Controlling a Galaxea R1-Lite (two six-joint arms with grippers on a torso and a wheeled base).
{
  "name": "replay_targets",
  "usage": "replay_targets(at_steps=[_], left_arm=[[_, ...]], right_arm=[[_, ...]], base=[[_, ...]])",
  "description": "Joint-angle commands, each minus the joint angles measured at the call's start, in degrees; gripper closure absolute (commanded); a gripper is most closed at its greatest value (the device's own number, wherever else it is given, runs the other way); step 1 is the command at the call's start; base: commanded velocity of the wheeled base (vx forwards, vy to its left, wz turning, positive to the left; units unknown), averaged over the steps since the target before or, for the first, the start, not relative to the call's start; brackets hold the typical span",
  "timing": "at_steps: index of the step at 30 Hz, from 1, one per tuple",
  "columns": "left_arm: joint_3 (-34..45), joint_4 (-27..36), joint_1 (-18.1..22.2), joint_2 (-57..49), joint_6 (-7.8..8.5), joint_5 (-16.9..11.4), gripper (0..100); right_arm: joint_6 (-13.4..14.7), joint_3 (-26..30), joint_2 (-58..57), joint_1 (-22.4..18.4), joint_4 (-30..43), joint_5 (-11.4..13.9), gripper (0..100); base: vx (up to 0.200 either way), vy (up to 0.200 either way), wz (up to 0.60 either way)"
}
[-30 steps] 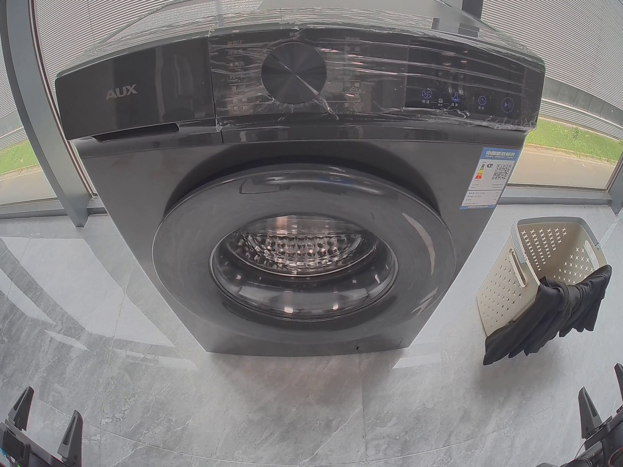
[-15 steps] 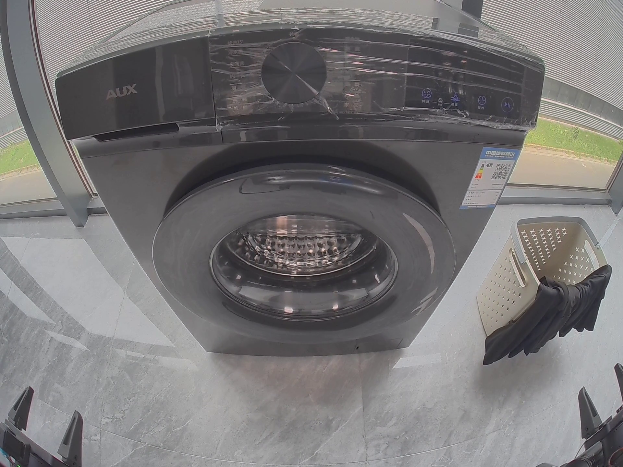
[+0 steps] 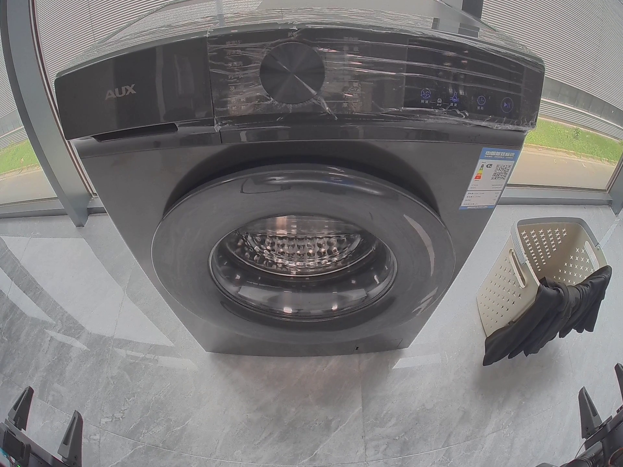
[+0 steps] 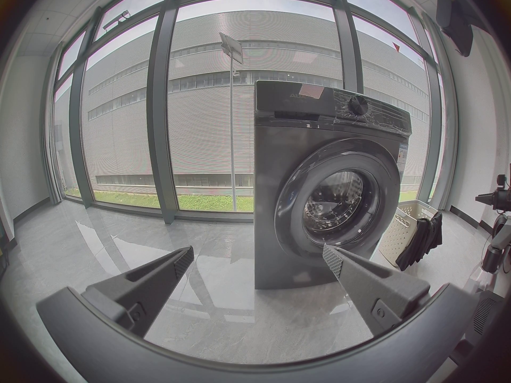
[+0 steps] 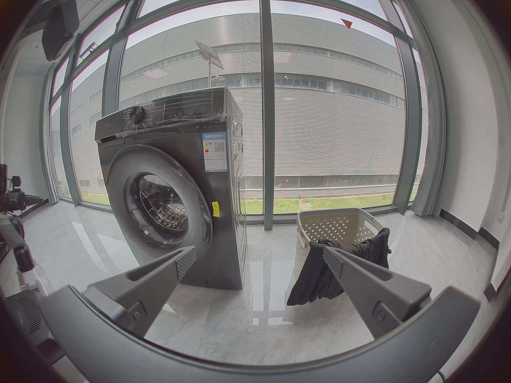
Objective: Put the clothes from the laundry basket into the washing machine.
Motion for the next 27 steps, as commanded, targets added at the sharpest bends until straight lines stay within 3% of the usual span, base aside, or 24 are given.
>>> replay_targets(at_steps=[1, 8, 17, 23, 27], left_arm=[[1.0, 0.0, 0.0, -1.0, -0.06, 0.0, 0], [1.0, 0.0, 0.0, -1.0, -0.15, 0.0, 0], [1.0, 0.0, 0.0, -1.0, 0.02, -0.1, 0], [1.0, 0.0, 0.0, -1.0, 0.11, -0.1, 0], [1.0, 0.0, 0.0, -1.0, 0.11, -0.1, 0]], right_arm=[[-0.1, 1.0, -0.9, 0.0, 0.1, 0.0, 0], [0.3, 1.0, -0.9, 0.0, -0.1, 0.0, 0], [0.4, 1.0, -0.9, 0.0, -0.1, 0.0, 0], [0.4, 1.0, -0.9, 0.0, -0.2, 0.0, 0], [0.4, 1.0, -0.9, 0.0, -0.3, 0.0, 0]], base=[[0.000, 0.000, 0.00], [0.171, 0.000, 0.00], [0.000, 0.000, 0.00], [0.000, 0.200, 0.00], [0.000, 0.000, 0.00]])
